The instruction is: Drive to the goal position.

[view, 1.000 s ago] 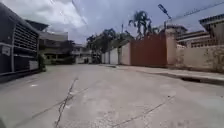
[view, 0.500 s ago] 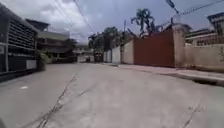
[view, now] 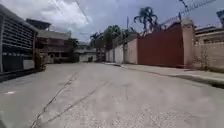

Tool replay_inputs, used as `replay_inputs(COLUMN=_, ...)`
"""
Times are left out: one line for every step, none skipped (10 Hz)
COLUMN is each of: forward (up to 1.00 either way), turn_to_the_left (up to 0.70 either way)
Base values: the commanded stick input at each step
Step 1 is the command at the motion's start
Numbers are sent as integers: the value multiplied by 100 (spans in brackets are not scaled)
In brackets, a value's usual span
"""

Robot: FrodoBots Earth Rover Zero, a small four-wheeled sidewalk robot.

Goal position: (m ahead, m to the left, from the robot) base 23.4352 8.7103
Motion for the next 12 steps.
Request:
replay_inputs(forward=100, turn_to_the_left=0)
replay_inputs(forward=100, turn_to_the_left=0)
replay_inputs(forward=100, turn_to_the_left=0)
replay_inputs(forward=100, turn_to_the_left=0)
replay_inputs(forward=100, turn_to_the_left=0)
replay_inputs(forward=100, turn_to_the_left=0)
replay_inputs(forward=100, turn_to_the_left=0)
replay_inputs(forward=100, turn_to_the_left=0)
replay_inputs(forward=100, turn_to_the_left=0)
replay_inputs(forward=100, turn_to_the_left=0)
replay_inputs(forward=100, turn_to_the_left=0)
replay_inputs(forward=100, turn_to_the_left=0)
